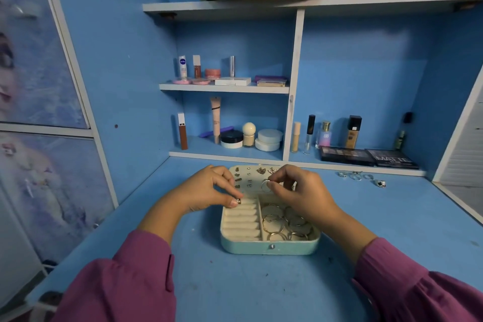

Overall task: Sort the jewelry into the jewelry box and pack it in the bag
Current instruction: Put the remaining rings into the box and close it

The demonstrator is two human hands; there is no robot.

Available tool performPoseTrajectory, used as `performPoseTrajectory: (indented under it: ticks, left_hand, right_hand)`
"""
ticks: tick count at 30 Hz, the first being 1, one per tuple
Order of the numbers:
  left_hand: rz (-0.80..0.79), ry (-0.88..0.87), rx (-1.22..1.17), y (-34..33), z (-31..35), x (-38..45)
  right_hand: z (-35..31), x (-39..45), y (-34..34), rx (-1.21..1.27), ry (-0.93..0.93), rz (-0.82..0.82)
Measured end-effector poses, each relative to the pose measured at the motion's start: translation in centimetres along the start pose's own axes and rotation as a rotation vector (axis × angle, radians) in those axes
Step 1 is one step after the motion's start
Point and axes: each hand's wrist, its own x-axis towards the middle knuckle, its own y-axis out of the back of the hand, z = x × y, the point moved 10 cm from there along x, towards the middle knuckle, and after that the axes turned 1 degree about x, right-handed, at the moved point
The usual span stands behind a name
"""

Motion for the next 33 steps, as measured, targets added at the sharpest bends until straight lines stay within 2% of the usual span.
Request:
performPoseTrajectory:
  ticks: [5,15,22,33]
  left_hand:
    - [-0.051,0.059,0.036,-0.4,-0.4,0.0]
    - [-0.040,0.055,0.027,-0.2,-0.5,0.1]
    - [-0.043,0.054,0.004,-0.2,-0.4,0.1]
    - [-0.032,0.054,-0.028,-0.2,-0.3,0.0]
  right_hand:
    - [-0.3,0.0,-0.1,-0.030,0.022,-0.019]
    - [-3.1,-0.3,-3.6,-0.309,0.198,-0.176]
    - [-3.6,-0.3,-3.8,-0.325,0.250,-0.184]
    - [-4.5,-0.8,-5.3,-0.334,0.350,-0.337]
